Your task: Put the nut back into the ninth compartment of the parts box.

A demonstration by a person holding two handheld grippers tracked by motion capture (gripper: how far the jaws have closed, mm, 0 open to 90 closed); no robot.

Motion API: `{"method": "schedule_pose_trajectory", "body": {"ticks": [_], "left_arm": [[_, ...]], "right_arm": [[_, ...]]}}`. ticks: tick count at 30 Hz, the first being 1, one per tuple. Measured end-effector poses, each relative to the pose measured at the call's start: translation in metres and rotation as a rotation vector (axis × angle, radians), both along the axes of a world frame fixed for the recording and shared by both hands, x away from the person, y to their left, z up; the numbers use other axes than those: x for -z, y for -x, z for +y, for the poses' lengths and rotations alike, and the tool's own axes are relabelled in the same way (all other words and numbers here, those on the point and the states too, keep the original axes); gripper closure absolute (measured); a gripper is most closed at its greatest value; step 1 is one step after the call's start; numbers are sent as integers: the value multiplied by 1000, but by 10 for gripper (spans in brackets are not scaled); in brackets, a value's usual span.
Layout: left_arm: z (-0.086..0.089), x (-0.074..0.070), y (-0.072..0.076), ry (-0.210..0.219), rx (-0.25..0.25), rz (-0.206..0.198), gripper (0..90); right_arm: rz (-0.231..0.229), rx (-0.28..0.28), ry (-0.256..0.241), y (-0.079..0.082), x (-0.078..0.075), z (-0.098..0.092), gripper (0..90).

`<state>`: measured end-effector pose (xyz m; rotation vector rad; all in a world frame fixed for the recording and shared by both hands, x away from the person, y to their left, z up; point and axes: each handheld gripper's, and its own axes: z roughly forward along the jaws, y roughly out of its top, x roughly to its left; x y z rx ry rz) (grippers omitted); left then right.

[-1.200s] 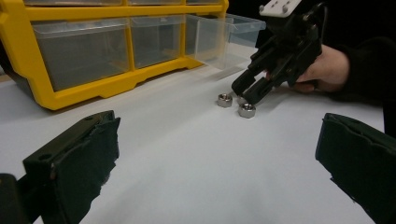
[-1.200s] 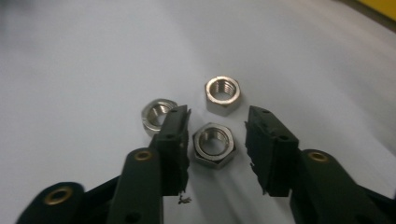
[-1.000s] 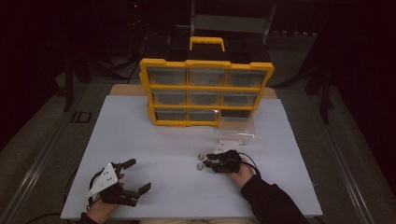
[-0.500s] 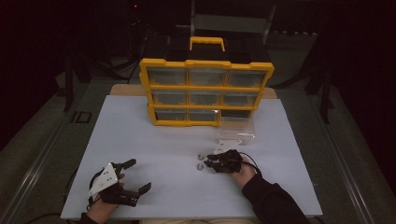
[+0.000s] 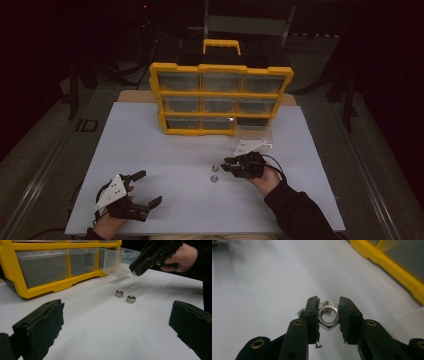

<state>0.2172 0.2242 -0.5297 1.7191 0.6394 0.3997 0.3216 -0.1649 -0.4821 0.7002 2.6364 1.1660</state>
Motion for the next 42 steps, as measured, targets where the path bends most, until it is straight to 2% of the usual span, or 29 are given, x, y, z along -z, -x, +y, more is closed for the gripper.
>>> {"method": "schedule_pose_trajectory", "body": {"ticks": [5, 14, 19, 24, 30, 35, 42], "left_arm": [[0, 0, 0, 2, -6, -4, 0], [0, 0, 0, 3, -10, -10, 0], [1, 0, -1, 3, -12, -7, 0], [1, 0, -1, 1, -14, -9, 0], [0, 0, -1, 0, -14, -9, 0], [0, 0, -1, 0, -13, -7, 0], [0, 0, 0, -2, -12, -10, 0]], "right_arm": [[-30, 9, -20, -3, -19, -5, 703], [-80, 58, -47, -12, -51, -22, 703], [-109, 98, -35, -19, -67, -32, 703], [-115, 141, -27, -29, -76, -44, 703], [-110, 205, -21, -43, -80, -58, 703], [-101, 264, 10, -53, -76, -62, 703], [-37, 325, 48, -66, -66, -66, 703]]}}
